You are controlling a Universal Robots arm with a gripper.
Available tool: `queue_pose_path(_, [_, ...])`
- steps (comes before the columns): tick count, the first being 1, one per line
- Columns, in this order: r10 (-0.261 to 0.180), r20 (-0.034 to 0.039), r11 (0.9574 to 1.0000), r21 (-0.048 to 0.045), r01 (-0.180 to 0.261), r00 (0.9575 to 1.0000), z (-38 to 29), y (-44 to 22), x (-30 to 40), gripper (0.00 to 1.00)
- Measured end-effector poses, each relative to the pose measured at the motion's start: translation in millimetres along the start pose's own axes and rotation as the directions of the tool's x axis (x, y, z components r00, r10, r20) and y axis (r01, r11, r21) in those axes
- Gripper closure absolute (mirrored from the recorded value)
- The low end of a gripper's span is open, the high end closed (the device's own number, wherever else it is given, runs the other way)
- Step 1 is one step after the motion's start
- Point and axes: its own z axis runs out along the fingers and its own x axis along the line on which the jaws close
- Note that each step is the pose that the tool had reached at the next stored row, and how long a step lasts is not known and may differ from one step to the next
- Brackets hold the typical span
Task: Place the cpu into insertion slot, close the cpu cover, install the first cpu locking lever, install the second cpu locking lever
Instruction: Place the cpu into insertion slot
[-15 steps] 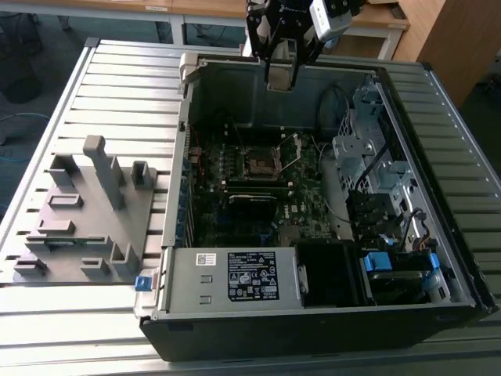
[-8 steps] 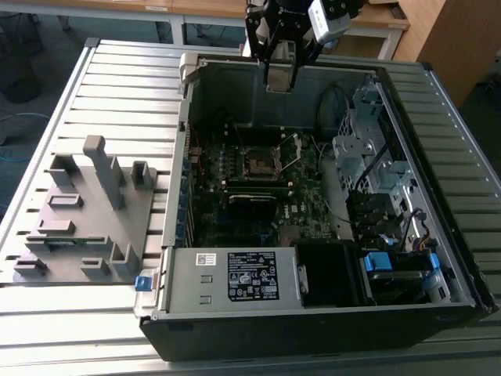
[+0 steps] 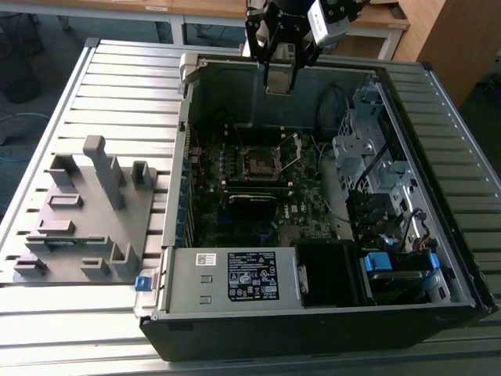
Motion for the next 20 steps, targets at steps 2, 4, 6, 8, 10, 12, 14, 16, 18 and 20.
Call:
queue_pose_path(2, [0.000,0.0000,1.0000,-0.0001,0.000,1.0000,0.9,-0.1,0.0,0.46])
queue_pose_path(4, [0.000,0.0000,1.0000,-0.0001,0.000,1.0000,1.7,-0.2,0.0,0.46])
queue_pose_path(6, [0.000,0.0000,1.0000,0.0000,0.000,1.0000,1.7,-0.2,0.0,0.46])
queue_pose_path(8, [0.000,0.0000,1.0000,0.0000,0.000,1.0000,1.7,-0.2,0.0,0.46])
queue_pose_path(10, [0.000,0.0001,1.0000,-0.0001,0.000,1.0000,1.9,-0.2,0.0,0.46])
queue_pose_path(12, [0.000,0.0001,1.0000,-0.0003,0.000,1.0000,2.4,-0.2,-0.1,0.46])
queue_pose_path(14, [0.000,0.0001,1.0000,-0.0002,0.000,1.0000,3.4,-0.4,0.0,0.46])
queue_pose_path(16, [0.000,0.0007,1.0000,-0.0002,0.000,1.0000,5.5,-0.5,-0.1,0.46])
queue_pose_path(18, [0.000,0.0020,1.0000,-0.0002,0.000,1.0000,8.0,-0.7,-0.1,0.46])
queue_pose_path(20, [0.000,0.0032,1.0000,-0.0002,0.000,1.0000,10.5,-0.9,-0.2,0.46])
